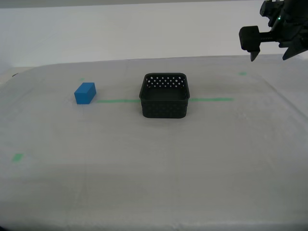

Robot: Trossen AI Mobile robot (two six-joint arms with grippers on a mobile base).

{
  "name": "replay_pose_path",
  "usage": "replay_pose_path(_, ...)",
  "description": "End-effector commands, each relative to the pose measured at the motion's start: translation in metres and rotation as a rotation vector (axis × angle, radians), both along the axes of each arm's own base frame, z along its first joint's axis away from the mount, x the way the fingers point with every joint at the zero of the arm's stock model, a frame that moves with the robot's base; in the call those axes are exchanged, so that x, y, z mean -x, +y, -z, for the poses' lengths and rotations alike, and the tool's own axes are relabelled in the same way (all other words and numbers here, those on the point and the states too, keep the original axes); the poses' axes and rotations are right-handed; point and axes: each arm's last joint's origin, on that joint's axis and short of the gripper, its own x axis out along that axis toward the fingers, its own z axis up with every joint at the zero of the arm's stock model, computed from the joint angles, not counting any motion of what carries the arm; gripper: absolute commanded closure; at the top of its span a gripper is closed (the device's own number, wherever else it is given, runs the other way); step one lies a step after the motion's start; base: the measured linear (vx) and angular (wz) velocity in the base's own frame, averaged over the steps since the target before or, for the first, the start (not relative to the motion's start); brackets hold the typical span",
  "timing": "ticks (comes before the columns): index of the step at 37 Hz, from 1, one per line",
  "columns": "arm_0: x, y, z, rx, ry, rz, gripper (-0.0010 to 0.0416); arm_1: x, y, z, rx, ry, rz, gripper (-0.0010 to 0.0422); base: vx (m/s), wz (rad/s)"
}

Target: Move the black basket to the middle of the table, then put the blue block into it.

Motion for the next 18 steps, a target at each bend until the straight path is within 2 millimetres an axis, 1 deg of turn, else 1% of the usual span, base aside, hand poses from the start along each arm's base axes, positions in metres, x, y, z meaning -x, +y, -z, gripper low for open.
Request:
replay_pose_path(1,-0.0001,-0.0002,-0.0003,0.001,-0.002,0.003,0.0007,0.0001,-0.0004,0.0002,-0.006,0.003,0.014,0.0020,0.000,0.000)
replay_pose_path(3,-0.0001,-0.0002,-0.0003,0.001,-0.002,0.003,0.0007,0.0001,-0.0004,0.0009,-0.006,0.011,0.018,0.0020,0.000,0.000)
replay_pose_path(6,-0.0001,-0.0002,-0.0003,0.001,-0.002,0.002,0.0007,0.0001,-0.0004,0.0020,-0.012,0.021,0.018,0.0007,0.000,0.000)
replay_pose_path(8,-0.0001,-0.0002,-0.0003,0.001,-0.002,0.003,0.0007,0.0001,-0.0005,0.0025,-0.012,0.026,0.019,0.0015,0.000,0.000)
replay_pose_path(11,-0.0002,-0.0002,-0.0003,0.001,-0.003,0.003,0.0007,0.0002,-0.0006,0.0030,-0.007,0.032,0.019,0.0008,0.000,0.000)
replay_pose_path(18,-0.0001,-0.0002,-0.0003,0.001,-0.002,0.003,0.0007,-0.0003,-0.0010,0.0024,-0.006,0.055,0.031,0.0012,0.000,0.000)
